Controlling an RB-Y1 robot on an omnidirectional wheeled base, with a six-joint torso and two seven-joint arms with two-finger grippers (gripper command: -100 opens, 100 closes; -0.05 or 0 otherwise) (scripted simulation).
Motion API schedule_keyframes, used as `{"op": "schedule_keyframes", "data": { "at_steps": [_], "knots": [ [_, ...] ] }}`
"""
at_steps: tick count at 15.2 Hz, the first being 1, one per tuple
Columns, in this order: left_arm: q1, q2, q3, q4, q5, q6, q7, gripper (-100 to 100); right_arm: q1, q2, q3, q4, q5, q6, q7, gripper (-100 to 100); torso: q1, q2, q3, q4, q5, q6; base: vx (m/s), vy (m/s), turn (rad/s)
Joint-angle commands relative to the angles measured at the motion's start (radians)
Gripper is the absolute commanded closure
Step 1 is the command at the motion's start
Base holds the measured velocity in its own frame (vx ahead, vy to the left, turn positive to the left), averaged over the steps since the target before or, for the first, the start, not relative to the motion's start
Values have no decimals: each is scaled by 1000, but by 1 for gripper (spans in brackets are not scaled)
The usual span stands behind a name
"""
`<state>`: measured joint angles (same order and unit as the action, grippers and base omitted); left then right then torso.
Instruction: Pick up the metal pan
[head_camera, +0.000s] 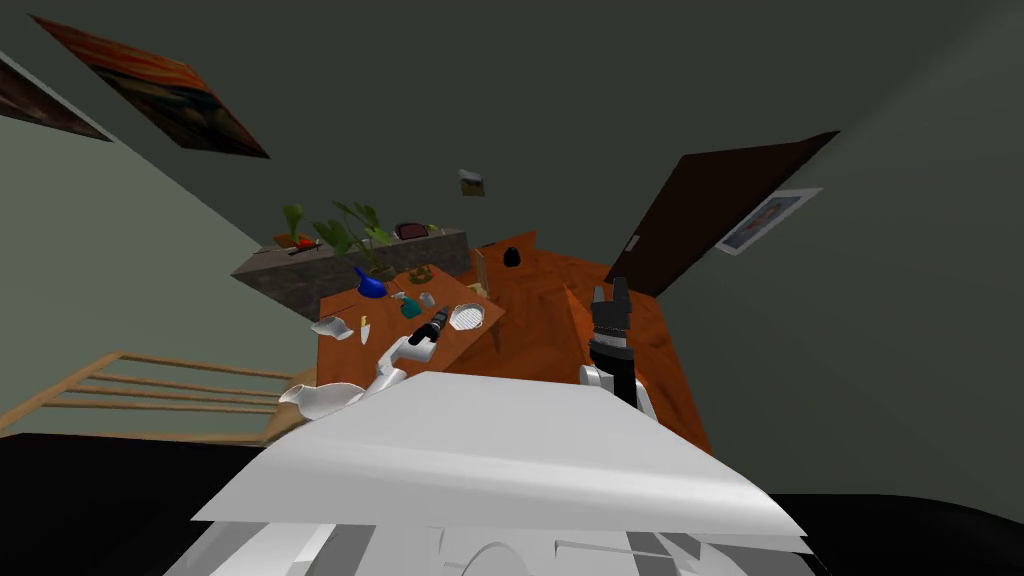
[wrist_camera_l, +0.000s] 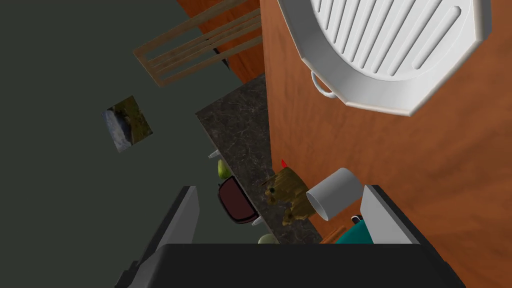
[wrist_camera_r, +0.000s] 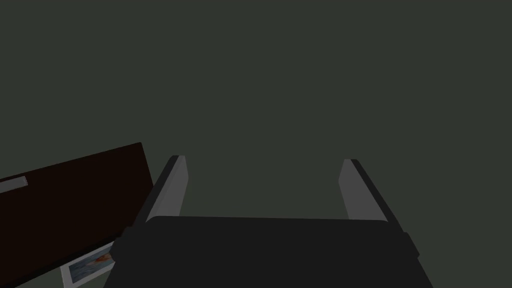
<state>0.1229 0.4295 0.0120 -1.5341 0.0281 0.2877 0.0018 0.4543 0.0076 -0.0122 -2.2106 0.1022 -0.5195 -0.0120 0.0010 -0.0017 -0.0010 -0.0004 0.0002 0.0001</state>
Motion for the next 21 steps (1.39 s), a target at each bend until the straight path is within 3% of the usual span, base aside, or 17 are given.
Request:
{"op": "schedule_keyframes", "data": {
  "at_steps": [1, 3, 6, 8, 11, 16, 19, 20, 21],
  "knots": [
    [-11, 4, -1, 31, 4, 6, 4, -100, 0, 0, 0, 0, 0, 0, 0, 0, 0, 0, 0, 0, 0, 0, 14, 10, -21],
    [-34, 10, -4, 90, 14, 61, 16, -100, 0, 0, 0, 0, 0, 0, 0, 0, 0, 0, 0, 0, 0, 0, 17, 7, -157],
    [-45, 12, -5, 128, 19, 86, 22, -100, 0, 0, 0, 0, 0, 0, 0, 0, 0, 0, 0, 0, 0, 0, 24, 14, -154],
    [-64, 13, -8, 185, 28, 134, 33, -100, 0, 0, 0, 0, 0, 0, 0, 0, 0, 0, 0, 0, 0, 0, 25, 13, -193],
    [-72, 13, -10, 214, 32, 156, 38, -100, 0, 0, 0, 0, 0, 0, 0, 0, 0, 0, 0, 0, 0, 0, 25, 14, -107],
    [-94, 2, -22, 323, 50, 241, 57, -100, 0, 0, 0, 0, 0, 0, 0, 0, 0, -1, 0, 0, 0, 0, 30, 10, -156],
    [-86, -16, -33, 371, 59, 271, 64, -100, 0, 0, 0, 0, 0, 0, 0, 0, -1, -1, 0, 0, 0, 0, 31, 10, -113],
    [-92, -11, -27, 350, 50, 258, 62, -100, 0, 0, 0, 0, 0, 0, 0, 0, -1, -1, 0, 0, 0, 0, 20, 4, -35],
    [-107, -14, -17, 393, 48, 245, 67, -100, 0, 0, 0, 0, 0, 0, 0, 0, -1, 0, 0, 0, 0, 0, -6, 3, -126]
  ]
}}
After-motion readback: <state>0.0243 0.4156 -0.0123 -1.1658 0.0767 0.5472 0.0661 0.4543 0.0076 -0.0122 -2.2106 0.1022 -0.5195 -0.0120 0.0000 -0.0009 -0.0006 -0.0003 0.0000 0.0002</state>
